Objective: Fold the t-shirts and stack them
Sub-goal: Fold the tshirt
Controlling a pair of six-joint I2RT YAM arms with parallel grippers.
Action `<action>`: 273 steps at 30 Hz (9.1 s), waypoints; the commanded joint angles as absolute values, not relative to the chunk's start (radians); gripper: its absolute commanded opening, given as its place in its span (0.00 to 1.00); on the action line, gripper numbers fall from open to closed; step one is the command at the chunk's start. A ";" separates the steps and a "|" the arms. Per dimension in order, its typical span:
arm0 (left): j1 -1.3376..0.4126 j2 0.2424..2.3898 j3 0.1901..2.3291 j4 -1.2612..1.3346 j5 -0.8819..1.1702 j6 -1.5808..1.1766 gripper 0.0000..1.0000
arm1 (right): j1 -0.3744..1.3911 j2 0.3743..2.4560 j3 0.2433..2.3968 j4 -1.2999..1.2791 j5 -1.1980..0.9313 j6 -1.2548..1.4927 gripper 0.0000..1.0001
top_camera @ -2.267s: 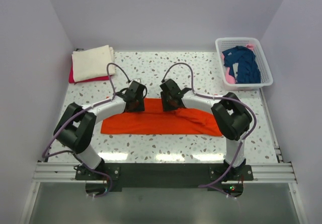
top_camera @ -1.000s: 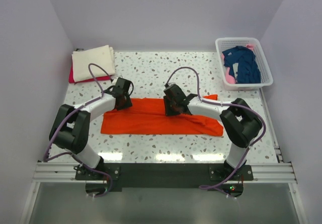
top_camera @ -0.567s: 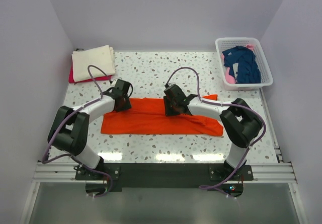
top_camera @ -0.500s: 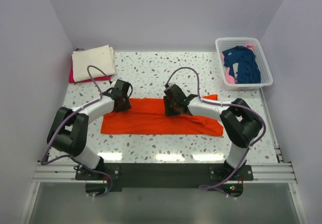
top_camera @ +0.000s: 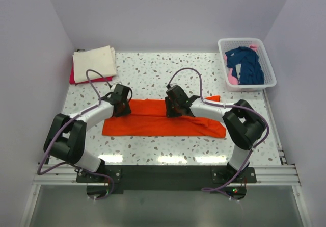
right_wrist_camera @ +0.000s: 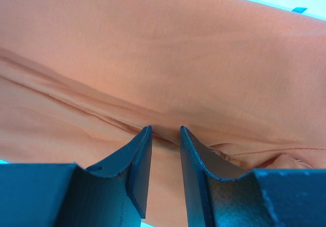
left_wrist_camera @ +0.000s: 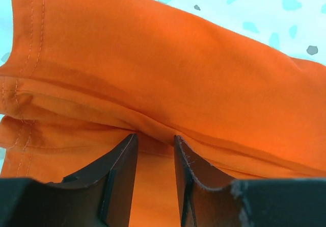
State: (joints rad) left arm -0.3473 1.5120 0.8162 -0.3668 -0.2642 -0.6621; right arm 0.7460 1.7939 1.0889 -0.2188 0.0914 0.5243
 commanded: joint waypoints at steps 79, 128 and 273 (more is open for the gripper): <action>-0.210 1.378 0.678 -0.328 -0.502 -0.851 0.38 | 0.749 1.790 1.051 -0.178 0.061 0.503 0.32; -0.195 1.313 0.779 -0.426 -0.543 -0.956 0.14 | 0.750 1.779 1.043 -0.178 0.034 0.509 0.31; -0.730 1.284 0.739 -0.273 -0.164 -0.792 0.60 | 0.376 2.335 1.988 -0.431 0.293 0.373 0.46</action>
State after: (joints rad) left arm -0.7395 1.2835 0.7452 -0.3065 -0.1787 -0.8181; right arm 0.3843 2.3314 1.9541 -0.4797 0.2970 0.3428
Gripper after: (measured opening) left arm 0.603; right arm 0.515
